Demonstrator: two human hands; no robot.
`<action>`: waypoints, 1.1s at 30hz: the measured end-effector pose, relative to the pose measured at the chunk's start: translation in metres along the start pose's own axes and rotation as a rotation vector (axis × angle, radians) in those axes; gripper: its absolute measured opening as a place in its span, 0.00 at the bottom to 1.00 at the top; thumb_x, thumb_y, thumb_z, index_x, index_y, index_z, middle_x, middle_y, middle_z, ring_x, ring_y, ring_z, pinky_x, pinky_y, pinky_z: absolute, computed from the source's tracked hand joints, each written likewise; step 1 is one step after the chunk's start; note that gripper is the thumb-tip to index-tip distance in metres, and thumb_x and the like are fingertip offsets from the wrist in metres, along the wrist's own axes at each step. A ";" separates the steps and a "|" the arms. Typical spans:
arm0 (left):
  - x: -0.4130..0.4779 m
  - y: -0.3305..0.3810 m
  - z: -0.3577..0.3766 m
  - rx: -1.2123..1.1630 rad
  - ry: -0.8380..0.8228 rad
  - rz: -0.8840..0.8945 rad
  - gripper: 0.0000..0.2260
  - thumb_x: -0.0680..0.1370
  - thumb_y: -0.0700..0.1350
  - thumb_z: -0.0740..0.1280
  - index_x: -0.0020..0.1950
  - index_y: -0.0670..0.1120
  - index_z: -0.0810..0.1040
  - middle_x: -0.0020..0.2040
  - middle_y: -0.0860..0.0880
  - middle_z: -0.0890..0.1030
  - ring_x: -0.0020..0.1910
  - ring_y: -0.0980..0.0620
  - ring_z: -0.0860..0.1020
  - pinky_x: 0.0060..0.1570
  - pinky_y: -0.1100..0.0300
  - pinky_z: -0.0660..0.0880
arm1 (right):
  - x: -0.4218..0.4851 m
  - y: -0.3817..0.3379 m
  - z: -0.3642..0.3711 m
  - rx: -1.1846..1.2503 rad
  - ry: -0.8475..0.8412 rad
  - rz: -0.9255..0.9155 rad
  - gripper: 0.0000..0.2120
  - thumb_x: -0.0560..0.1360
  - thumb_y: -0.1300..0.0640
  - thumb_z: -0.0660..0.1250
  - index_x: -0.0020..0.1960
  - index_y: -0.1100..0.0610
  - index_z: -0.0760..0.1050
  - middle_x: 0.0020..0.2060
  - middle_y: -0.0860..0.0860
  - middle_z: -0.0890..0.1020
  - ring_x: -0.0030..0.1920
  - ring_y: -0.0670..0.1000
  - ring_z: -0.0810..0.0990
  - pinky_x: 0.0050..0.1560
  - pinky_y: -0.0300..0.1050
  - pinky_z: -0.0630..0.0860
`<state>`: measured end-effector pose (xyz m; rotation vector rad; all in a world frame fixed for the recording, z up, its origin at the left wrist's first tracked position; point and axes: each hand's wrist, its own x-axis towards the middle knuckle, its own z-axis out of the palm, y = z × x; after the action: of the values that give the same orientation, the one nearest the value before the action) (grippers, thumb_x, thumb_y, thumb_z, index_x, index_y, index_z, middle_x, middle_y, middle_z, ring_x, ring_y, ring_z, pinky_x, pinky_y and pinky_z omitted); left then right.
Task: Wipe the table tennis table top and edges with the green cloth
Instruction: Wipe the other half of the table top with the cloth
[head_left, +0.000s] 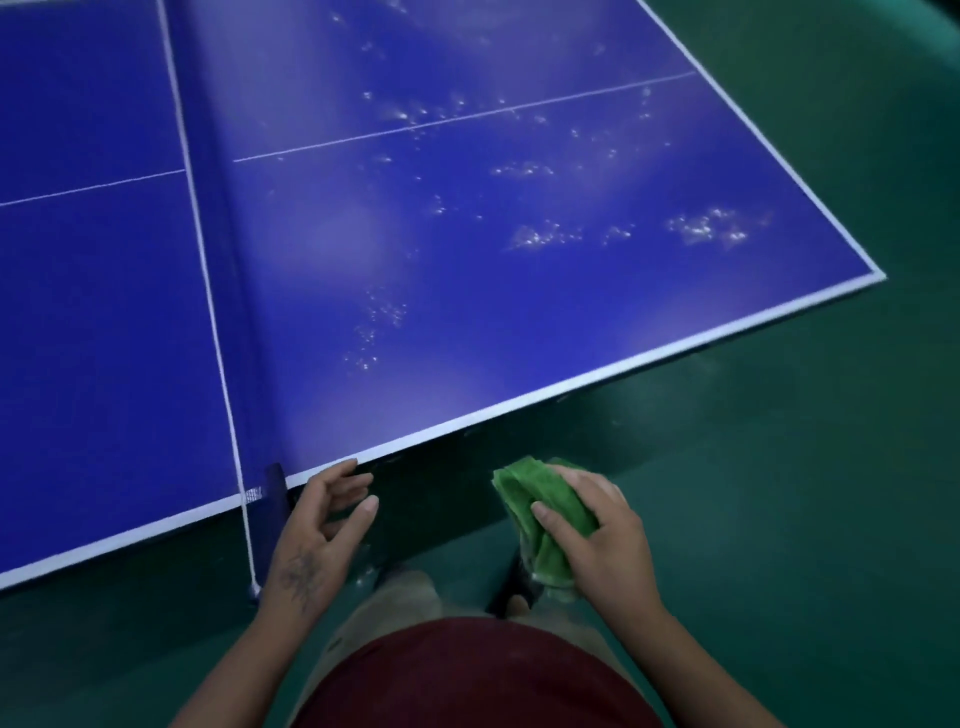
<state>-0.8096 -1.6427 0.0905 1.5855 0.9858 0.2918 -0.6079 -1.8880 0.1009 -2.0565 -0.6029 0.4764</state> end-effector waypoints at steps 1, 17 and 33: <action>-0.004 0.001 0.006 0.000 0.031 -0.009 0.20 0.83 0.41 0.73 0.73 0.51 0.76 0.64 0.53 0.85 0.64 0.60 0.82 0.59 0.66 0.77 | 0.012 0.001 -0.006 -0.004 -0.047 -0.035 0.21 0.78 0.47 0.79 0.63 0.27 0.78 0.62 0.34 0.82 0.66 0.44 0.78 0.66 0.34 0.71; -0.067 -0.020 0.046 -0.133 0.458 -0.216 0.20 0.82 0.40 0.73 0.71 0.57 0.77 0.62 0.58 0.86 0.64 0.59 0.82 0.61 0.65 0.78 | 0.129 0.002 0.017 -0.049 -0.542 -0.252 0.18 0.77 0.51 0.80 0.63 0.37 0.81 0.61 0.34 0.82 0.64 0.43 0.78 0.65 0.35 0.71; 0.090 -0.031 0.001 -0.224 0.270 -0.170 0.17 0.84 0.35 0.69 0.69 0.53 0.80 0.62 0.57 0.86 0.64 0.57 0.83 0.62 0.66 0.78 | 0.209 -0.050 0.100 -0.066 -0.749 0.008 0.19 0.82 0.56 0.75 0.66 0.36 0.78 0.74 0.40 0.75 0.76 0.44 0.71 0.79 0.54 0.70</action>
<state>-0.7676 -1.5801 0.0327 1.2718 1.2426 0.4900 -0.5051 -1.6766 0.0719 -1.9061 -1.0507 1.2661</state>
